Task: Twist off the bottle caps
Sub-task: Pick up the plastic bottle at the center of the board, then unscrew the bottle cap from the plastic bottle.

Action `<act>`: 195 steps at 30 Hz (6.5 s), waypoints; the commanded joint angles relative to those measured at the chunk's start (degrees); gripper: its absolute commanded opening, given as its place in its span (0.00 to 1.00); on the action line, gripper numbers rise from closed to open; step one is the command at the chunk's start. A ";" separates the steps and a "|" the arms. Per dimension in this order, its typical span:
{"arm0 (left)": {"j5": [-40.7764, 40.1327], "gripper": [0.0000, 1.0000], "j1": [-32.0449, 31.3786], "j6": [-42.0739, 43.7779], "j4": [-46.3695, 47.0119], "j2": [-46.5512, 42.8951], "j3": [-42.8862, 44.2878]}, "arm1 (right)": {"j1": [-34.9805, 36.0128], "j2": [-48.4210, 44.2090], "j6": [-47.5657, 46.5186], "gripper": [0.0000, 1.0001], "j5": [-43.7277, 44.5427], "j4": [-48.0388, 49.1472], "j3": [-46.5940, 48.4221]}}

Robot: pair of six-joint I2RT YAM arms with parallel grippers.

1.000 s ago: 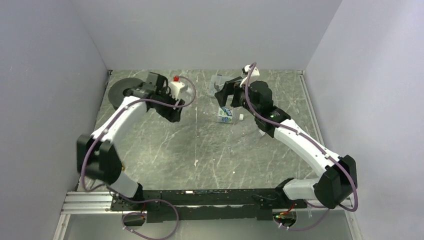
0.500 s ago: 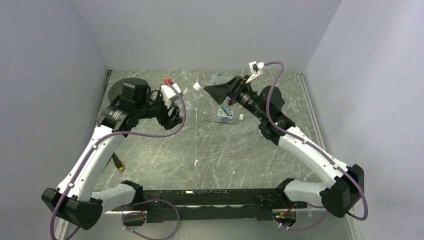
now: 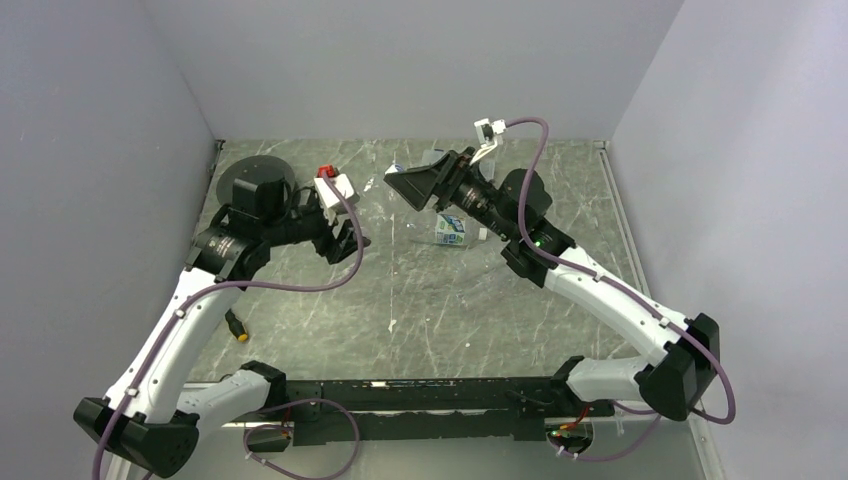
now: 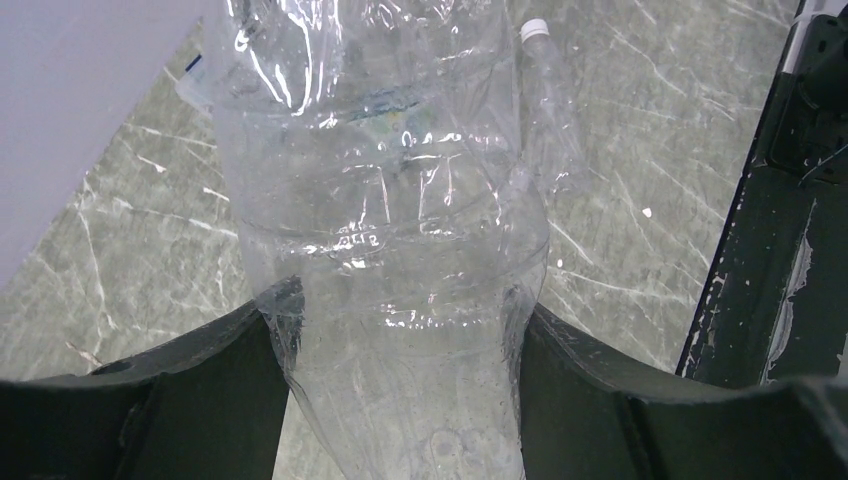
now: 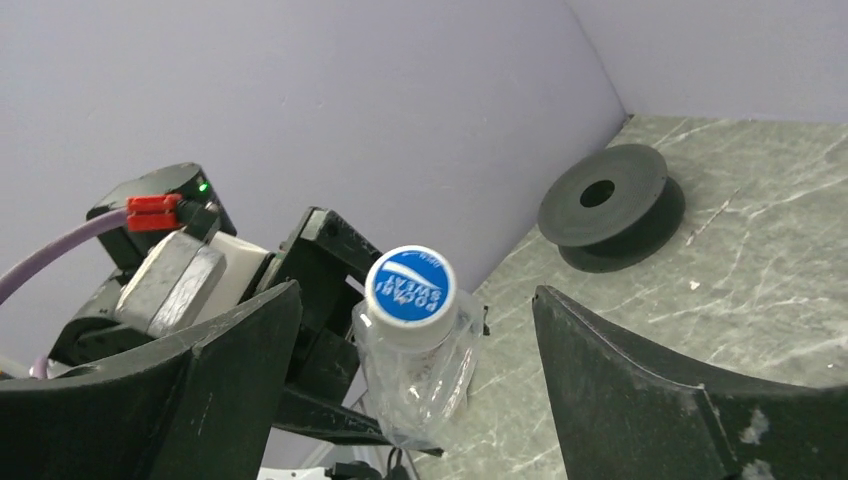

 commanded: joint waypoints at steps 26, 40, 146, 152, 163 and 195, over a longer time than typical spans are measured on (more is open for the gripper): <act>5.16 0.95 -0.63 -16.35 7.18 -4.74 -2.66 | 15.87 1.79 -15.04 0.09 20.89 -4.63 7.83; 5.30 0.99 -0.78 -14.14 10.28 -8.19 -9.15 | 21.59 2.01 -16.59 0.06 33.06 -2.57 6.63; -4.43 0.23 -0.81 -16.85 13.13 -6.70 -2.96 | 17.90 5.72 -17.45 0.69 32.45 -21.78 25.34; -4.86 0.24 -0.81 -17.57 13.63 -6.47 -2.87 | 17.90 8.44 -16.25 0.66 30.35 -21.28 27.66; -4.10 0.24 -0.81 -18.56 13.89 -6.53 -3.41 | 17.90 11.05 -14.49 0.39 28.71 -18.30 28.19; 37.45 0.34 -0.81 -36.81 17.76 -4.78 -0.48 | 8.53 1.35 -18.81 0.44 -16.78 -6.80 17.64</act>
